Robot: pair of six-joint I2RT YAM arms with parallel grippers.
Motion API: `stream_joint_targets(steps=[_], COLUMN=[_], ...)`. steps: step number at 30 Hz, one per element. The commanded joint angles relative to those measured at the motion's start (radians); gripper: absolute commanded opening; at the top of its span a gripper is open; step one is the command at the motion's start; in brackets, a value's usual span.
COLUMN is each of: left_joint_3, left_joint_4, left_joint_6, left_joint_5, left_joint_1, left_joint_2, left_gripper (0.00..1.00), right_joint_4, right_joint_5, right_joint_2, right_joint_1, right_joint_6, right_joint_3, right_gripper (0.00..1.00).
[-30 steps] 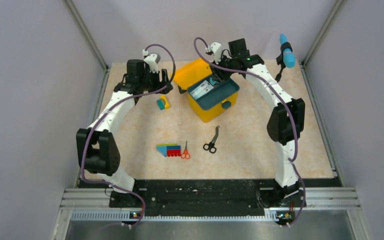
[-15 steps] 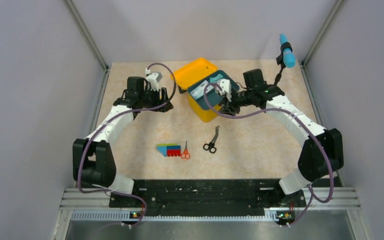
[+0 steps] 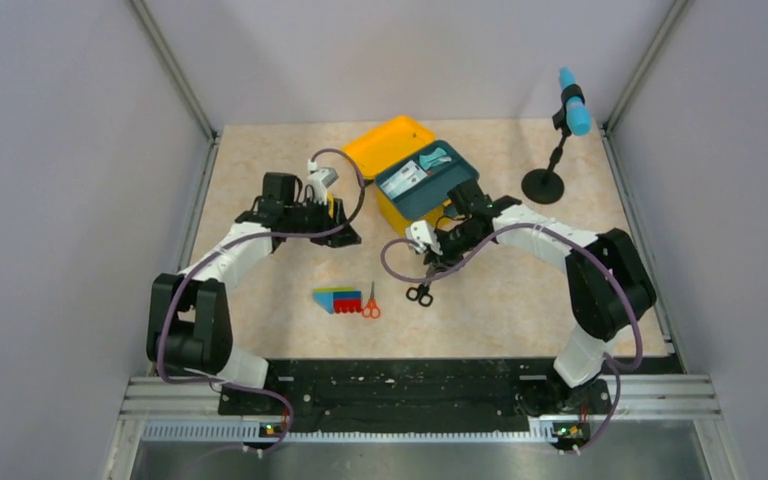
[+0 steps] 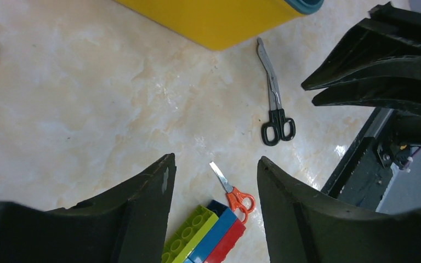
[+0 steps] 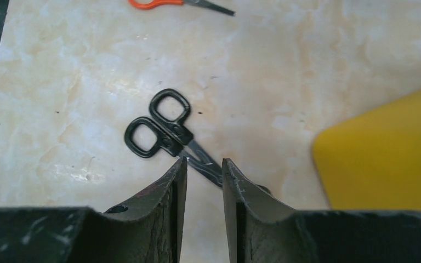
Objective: Organize the medicine kit
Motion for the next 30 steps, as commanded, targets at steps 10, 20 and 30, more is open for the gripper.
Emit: stream_joint_targets(steps=[10, 20, 30], left_joint_3=[-0.12, -0.08, -0.067], left_joint_4=[0.132, 0.167, 0.144], left_joint_6=[0.009, -0.05, -0.109], left_joint_5=[0.092, 0.043, -0.002], left_joint_1=[-0.157, -0.249, -0.235], left_joint_2=[0.054, 0.185, 0.137], left_gripper=[0.59, 0.53, 0.54], right_joint_4=[0.29, 0.466, 0.329], right_joint_5=[0.053, 0.108, 0.229], right_joint_2=[-0.077, -0.188, -0.212], right_joint_1=[0.051, 0.083, 0.033], right_joint_6=[0.09, 0.272, -0.053], right_joint_3=[-0.261, -0.368, -0.291], right_gripper=[0.33, 0.34, 0.36])
